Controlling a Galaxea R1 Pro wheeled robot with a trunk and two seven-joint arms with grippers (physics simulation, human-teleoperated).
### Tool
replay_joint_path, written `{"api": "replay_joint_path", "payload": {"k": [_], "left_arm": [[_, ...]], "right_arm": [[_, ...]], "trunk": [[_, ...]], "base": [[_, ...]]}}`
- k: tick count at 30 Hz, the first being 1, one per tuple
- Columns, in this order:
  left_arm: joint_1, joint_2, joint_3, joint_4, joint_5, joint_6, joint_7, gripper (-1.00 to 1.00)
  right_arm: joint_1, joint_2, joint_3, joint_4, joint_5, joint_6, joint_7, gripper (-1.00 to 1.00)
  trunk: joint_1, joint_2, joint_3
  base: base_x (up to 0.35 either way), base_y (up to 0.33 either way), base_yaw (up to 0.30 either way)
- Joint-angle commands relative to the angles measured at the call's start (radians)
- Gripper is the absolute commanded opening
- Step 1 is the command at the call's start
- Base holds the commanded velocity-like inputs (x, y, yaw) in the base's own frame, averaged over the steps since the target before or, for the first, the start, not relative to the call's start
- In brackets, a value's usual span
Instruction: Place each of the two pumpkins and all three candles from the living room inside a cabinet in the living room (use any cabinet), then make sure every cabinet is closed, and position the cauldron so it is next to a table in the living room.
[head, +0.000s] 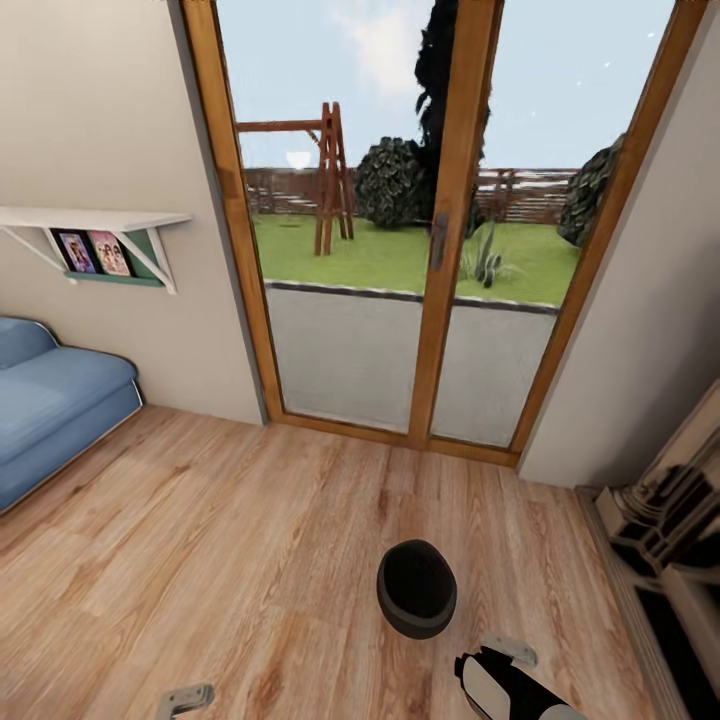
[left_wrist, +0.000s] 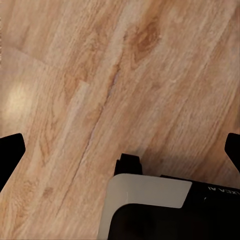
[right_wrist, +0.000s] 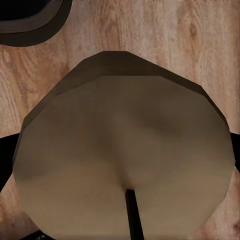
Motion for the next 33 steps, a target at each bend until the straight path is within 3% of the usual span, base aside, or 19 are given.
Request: {"api": "replay_joint_path", "payload": {"k": [1, 17, 33], "left_arm": [[0.000, 0.000, 0.000, 0.000, 0.000, 0.000, 0.000, 1.00], [0.000, -0.001, -0.001, 0.000, -0.001, -0.001, 0.000, 1.00], [0.000, -0.001, -0.002, 0.000, -0.002, -0.001, 0.000, 1.00]], "right_arm": [[0.000, 0.000, 0.000, 0.000, -0.004, -0.003, 0.000, -1.00], [0.000, 0.002, 0.003, 0.000, -0.002, -0.004, 0.000, -1.00], [0.000, 0.002, 0.008, 0.000, -0.001, -0.002, 0.000, -1.00]], "trunk": [[-0.004, 0.007, 0.003], [-0.004, 0.007, 0.003], [-0.004, 0.007, 0.003]], "base": [[0.000, 0.000, 0.000], [-0.006, -0.001, 0.000], [-0.274, -0.001, 0.000]]}}
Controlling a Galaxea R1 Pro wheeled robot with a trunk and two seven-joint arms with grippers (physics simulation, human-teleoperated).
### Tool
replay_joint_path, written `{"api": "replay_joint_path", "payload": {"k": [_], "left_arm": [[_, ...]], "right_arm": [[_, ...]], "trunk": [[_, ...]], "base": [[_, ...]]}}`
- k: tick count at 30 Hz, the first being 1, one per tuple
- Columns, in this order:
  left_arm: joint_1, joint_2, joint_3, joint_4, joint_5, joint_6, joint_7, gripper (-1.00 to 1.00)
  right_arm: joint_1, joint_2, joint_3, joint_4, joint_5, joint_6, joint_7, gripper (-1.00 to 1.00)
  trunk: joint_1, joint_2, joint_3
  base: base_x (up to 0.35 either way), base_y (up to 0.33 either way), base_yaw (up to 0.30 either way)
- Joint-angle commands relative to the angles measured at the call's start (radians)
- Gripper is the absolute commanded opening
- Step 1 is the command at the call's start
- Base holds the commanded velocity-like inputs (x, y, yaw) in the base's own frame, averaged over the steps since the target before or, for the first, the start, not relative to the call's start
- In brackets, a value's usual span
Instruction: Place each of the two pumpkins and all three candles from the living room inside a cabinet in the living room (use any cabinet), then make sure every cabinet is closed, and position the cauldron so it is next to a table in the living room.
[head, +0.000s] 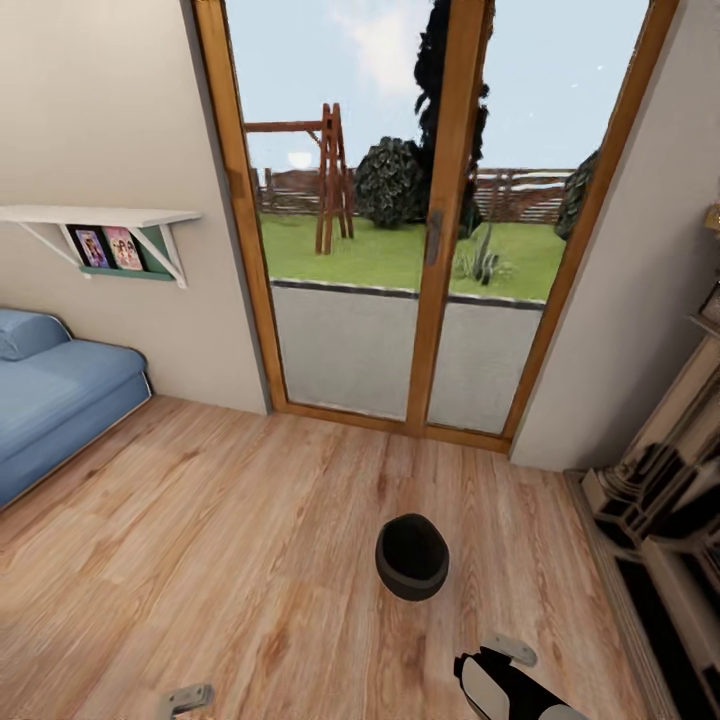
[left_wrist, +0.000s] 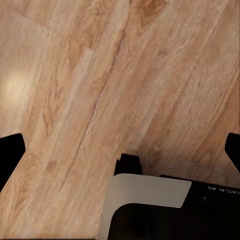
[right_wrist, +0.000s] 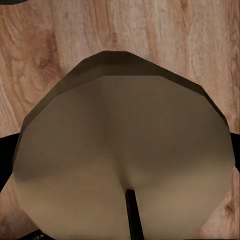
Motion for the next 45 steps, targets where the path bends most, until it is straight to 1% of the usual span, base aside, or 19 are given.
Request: {"api": "replay_joint_path", "payload": {"k": [1, 6, 12, 15, 19, 22, 27, 45], "left_arm": [[0.000, 0.000, 0.000, 0.000, 0.000, 0.000, 0.000, 1.00], [0.000, 0.000, 0.000, 0.000, 0.000, -0.001, 0.000, 1.00], [0.000, 0.001, 0.000, 0.000, 0.000, -0.001, 0.000, 1.00], [0.000, 0.001, 0.000, 0.000, 0.000, -0.002, 0.000, 1.00], [0.000, 0.001, 0.000, 0.000, 0.000, -0.001, 0.000, 1.00], [0.000, 0.001, 0.000, 0.000, 0.000, -0.001, 0.000, 1.00], [0.000, 0.001, 0.000, 0.000, 0.000, -0.001, 0.000, 1.00], [0.000, 0.001, 0.000, 0.000, 0.000, -0.002, 0.000, 1.00]], "right_arm": [[0.000, 0.000, 0.002, 0.000, -0.002, -0.002, 0.001, -1.00], [0.000, 0.000, 0.003, 0.000, -0.002, -0.002, 0.001, -1.00], [0.000, 0.001, 0.004, 0.000, -0.002, 0.002, 0.001, -1.00], [0.000, 0.001, 0.005, 0.000, -0.002, 0.002, 0.001, -1.00], [0.000, 0.002, 0.021, 0.000, -0.002, 0.003, 0.001, -1.00], [0.000, 0.012, 0.027, 0.000, -0.002, 0.003, 0.001, -1.00], [0.000, 0.023, 0.029, 0.000, -0.001, 0.003, 0.001, -1.00], [0.000, 0.026, 0.030, 0.000, -0.001, 0.001, 0.001, -1.00]], "trunk": [[0.000, 0.000, 0.000], [0.000, 0.000, 0.000], [0.000, 0.000, 0.000], [0.000, 0.000, 0.000], [0.000, 0.000, 0.000], [0.000, 0.000, 0.000], [0.000, 0.000, 0.000], [0.000, 0.000, -0.007]], "base": [[-0.116, 0.000, 0.000], [-0.038, -0.041, 0.000], [0.013, -0.209, 0.048], [0.127, -0.126, 0.247], [0.058, -0.074, 0.280], [0.011, -0.015, 0.287], [0.002, -0.003, 0.289], [-0.020, 0.000, 0.289]]}}
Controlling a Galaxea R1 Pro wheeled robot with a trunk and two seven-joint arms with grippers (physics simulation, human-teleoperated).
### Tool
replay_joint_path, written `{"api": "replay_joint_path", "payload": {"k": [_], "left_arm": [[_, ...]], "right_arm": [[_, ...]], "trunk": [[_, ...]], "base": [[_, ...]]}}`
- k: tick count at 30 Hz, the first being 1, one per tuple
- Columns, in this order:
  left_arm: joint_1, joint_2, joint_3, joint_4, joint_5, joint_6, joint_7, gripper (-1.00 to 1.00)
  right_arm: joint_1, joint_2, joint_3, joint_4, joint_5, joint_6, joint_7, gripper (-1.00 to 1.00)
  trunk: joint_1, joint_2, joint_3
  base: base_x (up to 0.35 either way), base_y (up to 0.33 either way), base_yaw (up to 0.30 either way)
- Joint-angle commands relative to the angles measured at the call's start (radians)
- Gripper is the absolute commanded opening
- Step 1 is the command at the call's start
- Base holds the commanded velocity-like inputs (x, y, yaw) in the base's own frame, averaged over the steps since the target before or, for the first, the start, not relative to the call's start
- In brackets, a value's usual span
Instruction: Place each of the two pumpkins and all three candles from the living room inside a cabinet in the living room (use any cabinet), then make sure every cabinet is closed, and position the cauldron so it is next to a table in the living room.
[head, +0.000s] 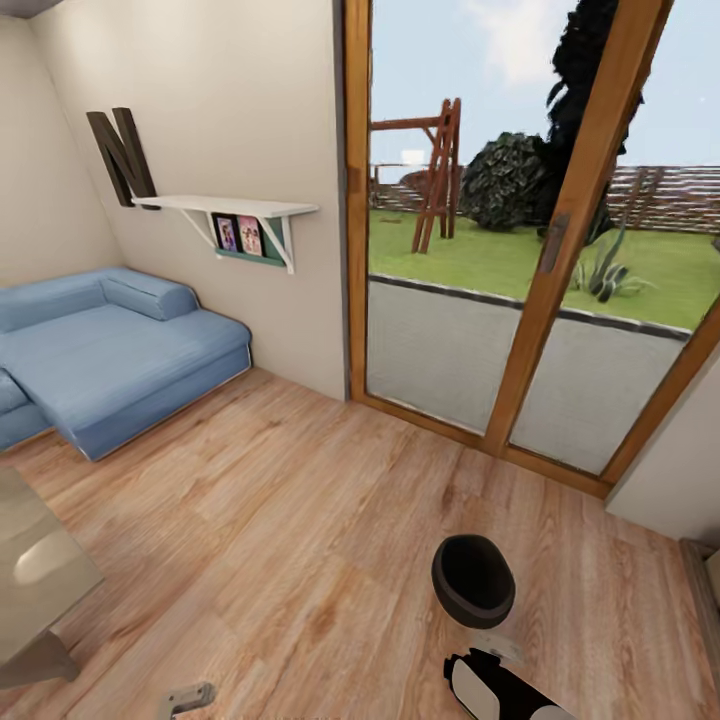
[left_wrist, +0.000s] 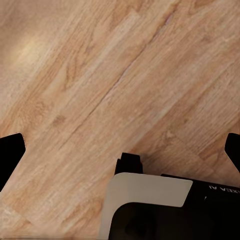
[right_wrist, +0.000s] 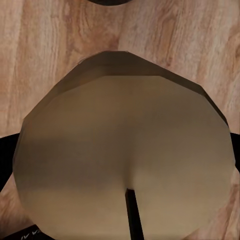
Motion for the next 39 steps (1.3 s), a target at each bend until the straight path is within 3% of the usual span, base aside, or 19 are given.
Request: {"api": "replay_joint_path", "payload": {"k": [1, 20, 29, 39], "left_arm": [[0.000, 0.000, 0.000, 0.000, 0.000, 0.000, 0.000, 1.00], [0.000, 0.000, 0.000, 0.000, 0.000, 0.000, 0.000, 1.00], [0.000, 0.000, 0.000, 0.000, 0.000, 0.000, 0.000, 1.00], [0.000, 0.000, 0.000, 0.000, 0.000, 0.000, 0.000, 1.00]], "right_arm": [[0.000, 0.000, 0.001, 0.000, -0.002, -0.002, 0.001, -1.00], [0.000, 0.001, 0.002, 0.000, -0.001, -0.007, 0.001, -1.00], [0.000, 0.018, 0.001, 0.000, 0.001, -0.008, 0.001, -1.00], [0.000, 0.020, 0.001, 0.000, 0.001, -0.009, 0.001, -1.00]], "trunk": [[0.000, 0.000, 0.000], [0.000, 0.000, -0.008], [0.000, 0.000, -0.012], [0.000, 0.000, -0.016]], "base": [[0.000, 0.000, 0.289], [0.000, 0.000, 0.289], [-0.007, 0.000, 0.289], [-0.121, 0.000, 0.289]]}}
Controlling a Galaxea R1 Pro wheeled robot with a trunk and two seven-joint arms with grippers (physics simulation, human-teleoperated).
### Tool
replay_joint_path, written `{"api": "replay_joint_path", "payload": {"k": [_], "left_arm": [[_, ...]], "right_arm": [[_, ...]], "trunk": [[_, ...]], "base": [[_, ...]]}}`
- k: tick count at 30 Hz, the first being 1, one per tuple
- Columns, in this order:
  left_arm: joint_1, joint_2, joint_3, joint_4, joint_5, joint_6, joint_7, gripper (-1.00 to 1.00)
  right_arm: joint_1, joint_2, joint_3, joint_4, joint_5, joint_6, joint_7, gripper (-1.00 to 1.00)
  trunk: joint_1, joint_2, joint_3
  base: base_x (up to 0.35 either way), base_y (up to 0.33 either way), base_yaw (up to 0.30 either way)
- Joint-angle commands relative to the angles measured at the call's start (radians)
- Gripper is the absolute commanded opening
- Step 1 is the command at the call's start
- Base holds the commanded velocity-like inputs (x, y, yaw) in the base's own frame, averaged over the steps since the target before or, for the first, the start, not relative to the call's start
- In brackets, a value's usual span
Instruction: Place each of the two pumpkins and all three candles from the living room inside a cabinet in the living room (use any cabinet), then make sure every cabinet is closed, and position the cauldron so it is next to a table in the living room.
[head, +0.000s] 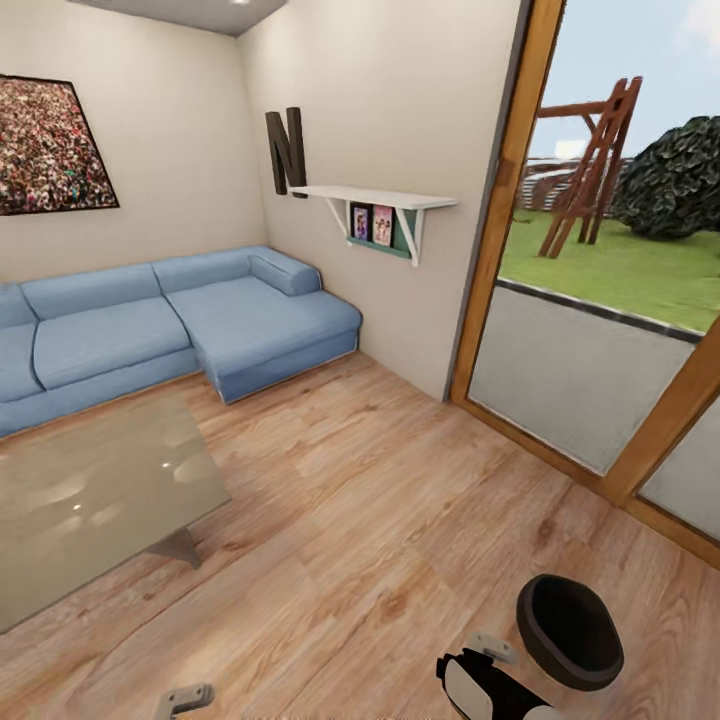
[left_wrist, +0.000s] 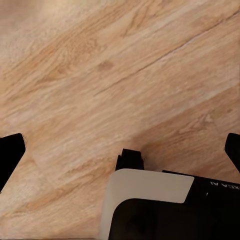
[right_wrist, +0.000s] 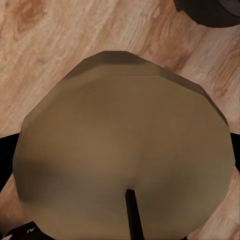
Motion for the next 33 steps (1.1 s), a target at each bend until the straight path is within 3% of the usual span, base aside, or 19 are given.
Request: {"api": "replay_joint_path", "payload": {"k": [1, 33], "left_arm": [[0.000, 0.000, 0.000, 0.000, 0.000, 0.000, 0.000, 1.00], [0.000, 0.000, 0.000, 0.000, 0.000, 0.000, 0.000, 1.00]], "right_arm": [[0.000, 0.000, 0.000, 0.000, -0.002, -0.002, 0.001, -1.00], [0.000, 0.001, 0.001, 0.000, -0.002, -0.002, 0.001, -1.00]], "trunk": [[0.000, 0.000, 0.000], [0.000, 0.000, -0.012]], "base": [[-0.113, 0.000, 0.288], [-0.021, 0.000, 0.288]]}}
